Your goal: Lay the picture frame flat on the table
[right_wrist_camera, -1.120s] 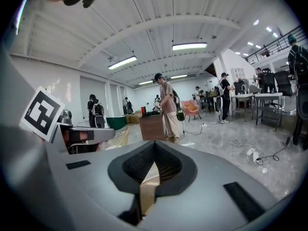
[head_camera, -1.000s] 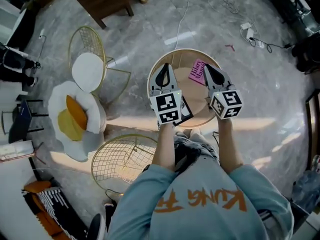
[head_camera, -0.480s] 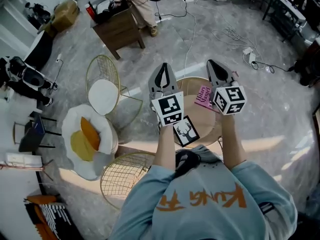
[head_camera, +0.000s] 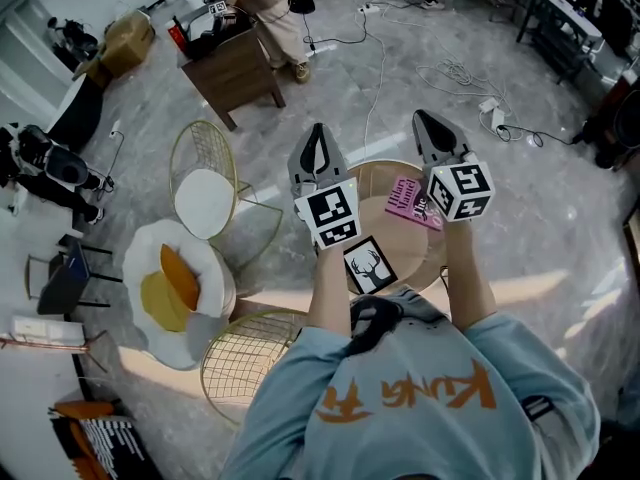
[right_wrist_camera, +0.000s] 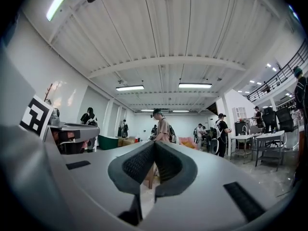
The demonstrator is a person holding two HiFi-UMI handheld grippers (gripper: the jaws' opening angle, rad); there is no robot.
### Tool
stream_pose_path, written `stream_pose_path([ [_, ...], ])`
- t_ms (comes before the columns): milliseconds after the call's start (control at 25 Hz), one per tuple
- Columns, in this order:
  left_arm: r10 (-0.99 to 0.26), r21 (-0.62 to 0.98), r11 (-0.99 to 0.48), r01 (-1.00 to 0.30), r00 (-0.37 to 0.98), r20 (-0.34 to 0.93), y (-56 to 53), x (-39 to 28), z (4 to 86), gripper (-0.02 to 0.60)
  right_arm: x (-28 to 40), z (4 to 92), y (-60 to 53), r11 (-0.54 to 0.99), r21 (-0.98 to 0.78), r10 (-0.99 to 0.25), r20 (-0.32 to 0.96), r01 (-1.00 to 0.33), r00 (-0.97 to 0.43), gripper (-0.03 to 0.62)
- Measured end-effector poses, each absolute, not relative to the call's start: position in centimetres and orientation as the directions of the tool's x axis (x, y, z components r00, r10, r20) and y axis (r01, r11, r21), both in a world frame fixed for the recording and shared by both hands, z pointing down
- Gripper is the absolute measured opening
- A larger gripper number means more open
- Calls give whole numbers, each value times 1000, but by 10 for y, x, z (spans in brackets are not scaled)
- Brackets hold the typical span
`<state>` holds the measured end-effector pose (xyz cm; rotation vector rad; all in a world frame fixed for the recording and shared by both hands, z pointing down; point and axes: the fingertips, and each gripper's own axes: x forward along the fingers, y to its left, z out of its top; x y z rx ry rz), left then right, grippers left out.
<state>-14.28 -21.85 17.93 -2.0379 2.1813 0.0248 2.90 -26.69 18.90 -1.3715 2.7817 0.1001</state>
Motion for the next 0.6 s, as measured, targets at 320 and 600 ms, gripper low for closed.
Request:
stream_pose_path([
  [320,-992,-105,86,-991,-75,-103,-218,-145,186,20,27,191,-263,610,59,-789,-48,-790,-613,-3],
  [600,-993,-102,85,-991,-76,-95,-213,-141,188,20,31,194,-258,614,62,-786,-38,-787,-617,-2],
])
